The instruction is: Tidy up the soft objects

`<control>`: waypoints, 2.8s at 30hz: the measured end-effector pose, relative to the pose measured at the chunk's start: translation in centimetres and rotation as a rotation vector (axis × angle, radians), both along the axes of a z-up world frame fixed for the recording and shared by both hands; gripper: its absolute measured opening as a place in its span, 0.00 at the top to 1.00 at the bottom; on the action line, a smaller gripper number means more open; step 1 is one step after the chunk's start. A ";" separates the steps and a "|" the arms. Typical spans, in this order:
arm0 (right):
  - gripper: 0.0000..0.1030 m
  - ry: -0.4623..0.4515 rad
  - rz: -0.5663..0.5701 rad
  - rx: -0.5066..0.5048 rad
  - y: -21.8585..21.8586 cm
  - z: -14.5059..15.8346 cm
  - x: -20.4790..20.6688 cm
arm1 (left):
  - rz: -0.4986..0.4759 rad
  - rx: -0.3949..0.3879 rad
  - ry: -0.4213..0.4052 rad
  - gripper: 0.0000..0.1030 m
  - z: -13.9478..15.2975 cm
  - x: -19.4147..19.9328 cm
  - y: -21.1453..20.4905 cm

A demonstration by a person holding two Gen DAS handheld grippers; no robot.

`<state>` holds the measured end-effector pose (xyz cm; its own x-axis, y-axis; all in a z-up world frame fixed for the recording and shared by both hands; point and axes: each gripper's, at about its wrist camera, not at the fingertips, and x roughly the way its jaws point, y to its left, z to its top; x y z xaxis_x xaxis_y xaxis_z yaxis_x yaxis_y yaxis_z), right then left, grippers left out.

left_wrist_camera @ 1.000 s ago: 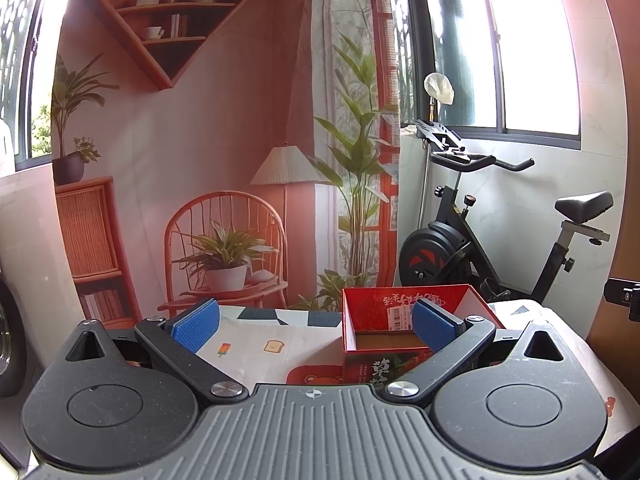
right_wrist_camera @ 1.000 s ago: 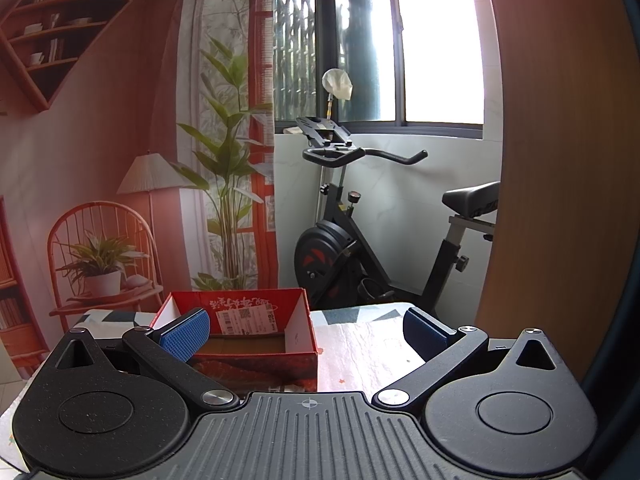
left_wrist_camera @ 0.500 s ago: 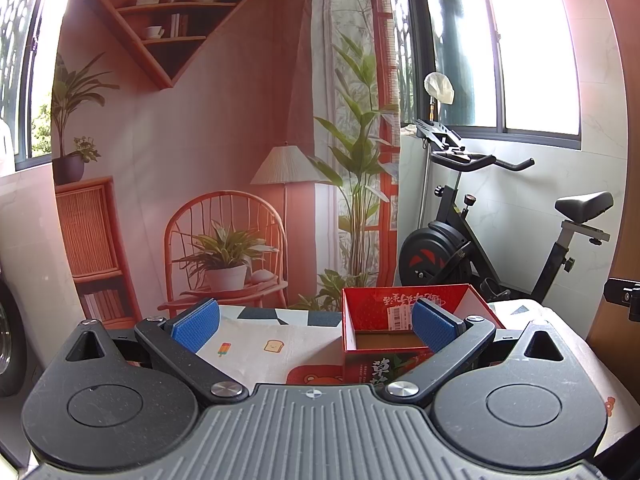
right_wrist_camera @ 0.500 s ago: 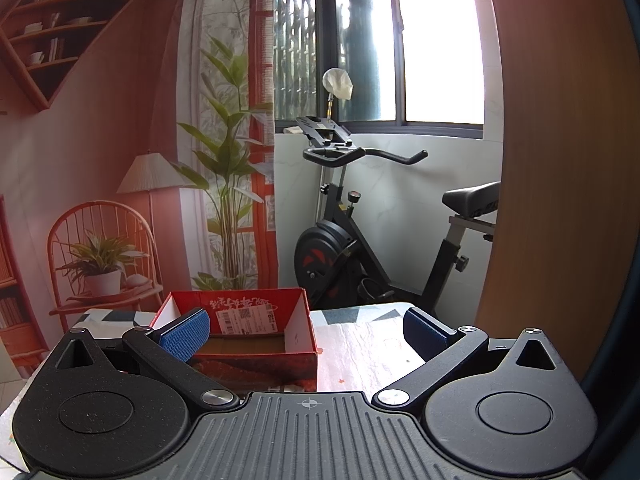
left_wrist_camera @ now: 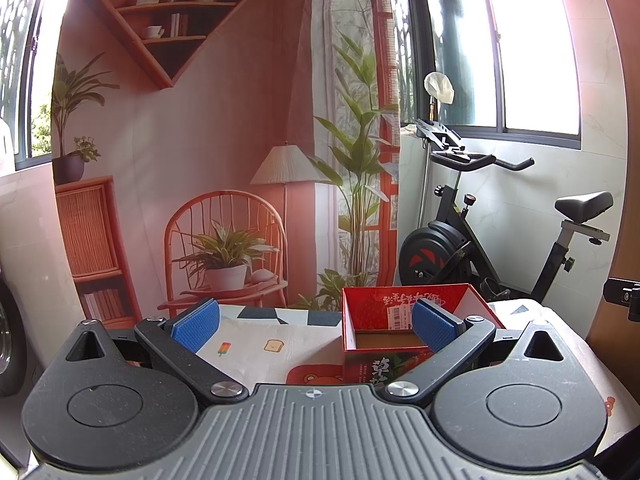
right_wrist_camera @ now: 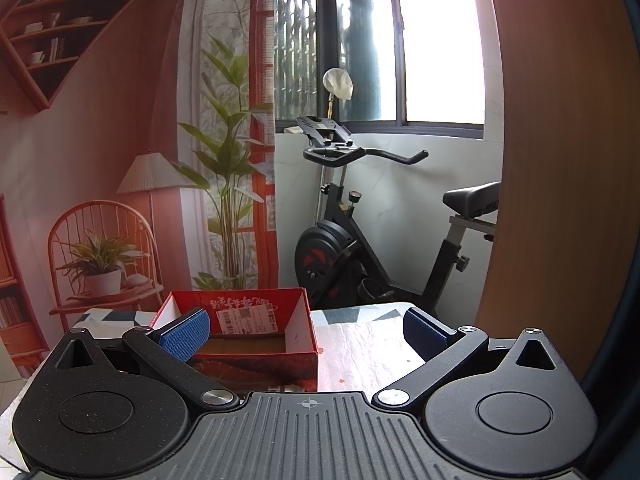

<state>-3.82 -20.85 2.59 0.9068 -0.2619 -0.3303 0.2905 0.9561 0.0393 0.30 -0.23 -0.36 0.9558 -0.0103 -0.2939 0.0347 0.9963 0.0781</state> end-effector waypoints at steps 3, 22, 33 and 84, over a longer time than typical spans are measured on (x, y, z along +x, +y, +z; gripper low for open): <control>0.00 0.000 0.000 0.000 0.0 0.0 0.0 | 0.000 0.000 0.001 0.00 0.0 0.0 0.0; 0.00 -0.102 0.121 0.012 -0.2 -4.8 0.8 | 0.029 0.055 0.093 0.00 -5.5 2.9 -0.3; 0.00 -0.021 0.115 0.083 0.2 -12.8 3.4 | 0.008 0.016 0.273 0.09 -12.0 6.3 0.7; 0.28 0.252 0.342 0.091 2.0 -23.0 8.9 | -0.274 -0.291 0.737 0.58 -26.6 13.2 -0.3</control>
<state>5.08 -18.89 -20.44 0.8242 0.0806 -0.5605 -0.0315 0.9948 0.0967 13.55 -0.54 -26.95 0.4722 -0.3866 -0.7922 0.2201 0.9219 -0.3187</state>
